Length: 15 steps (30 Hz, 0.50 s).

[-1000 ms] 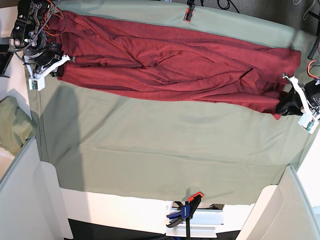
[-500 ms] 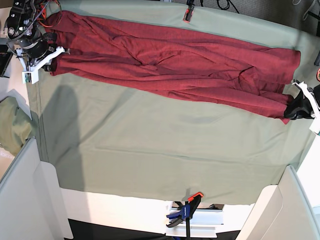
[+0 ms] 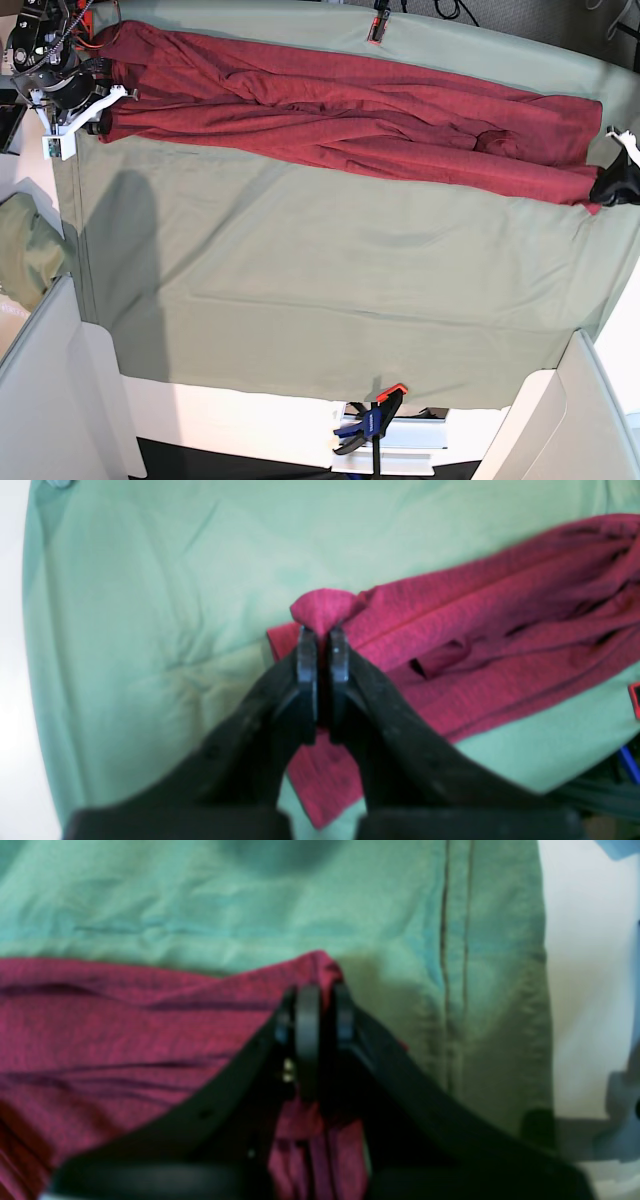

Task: Fold the T-shirt properly
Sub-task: 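Regrasp the strip end with the left gripper and tuck it inward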

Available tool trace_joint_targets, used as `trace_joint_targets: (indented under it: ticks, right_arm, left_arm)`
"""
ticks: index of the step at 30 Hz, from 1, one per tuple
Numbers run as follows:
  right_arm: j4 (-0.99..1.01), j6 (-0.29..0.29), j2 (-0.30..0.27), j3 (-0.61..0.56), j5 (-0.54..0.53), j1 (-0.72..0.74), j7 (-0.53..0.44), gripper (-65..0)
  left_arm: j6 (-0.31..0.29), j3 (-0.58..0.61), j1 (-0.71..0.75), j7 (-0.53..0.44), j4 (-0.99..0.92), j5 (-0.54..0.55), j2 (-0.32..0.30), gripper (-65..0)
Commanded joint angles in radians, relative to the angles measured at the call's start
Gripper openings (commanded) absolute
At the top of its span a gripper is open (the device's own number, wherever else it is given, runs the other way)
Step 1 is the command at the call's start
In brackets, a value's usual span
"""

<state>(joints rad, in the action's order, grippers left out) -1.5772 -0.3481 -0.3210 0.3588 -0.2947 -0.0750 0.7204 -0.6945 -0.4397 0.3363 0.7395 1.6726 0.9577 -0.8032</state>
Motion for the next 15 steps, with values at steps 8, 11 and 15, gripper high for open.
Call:
trace_joint_targets:
  ticks: [8, 11, 15]
  right_arm:
    - [-0.018, 0.001, -0.019, 0.008, -0.004, 0.000, 0.028, -65.0]
    - [-0.018, 0.001, -0.019, 0.008, -0.038, -0.020, 0.027, -46.6]
    - [-0.018, 0.002, -0.014, 0.008, -0.054, -0.023, 0.023, -32.5]
  left_arm:
    - [-0.004, -0.013, 0.034, -0.024, 0.011, 0.011, -0.025, -61.4]
    - [-0.004, -0.013, 0.043, -0.025, 0.011, 0.011, -0.026, -44.2]
    - [-0.004, -0.013, 0.047, -0.026, 0.011, 0.011, -0.025, -27.1]
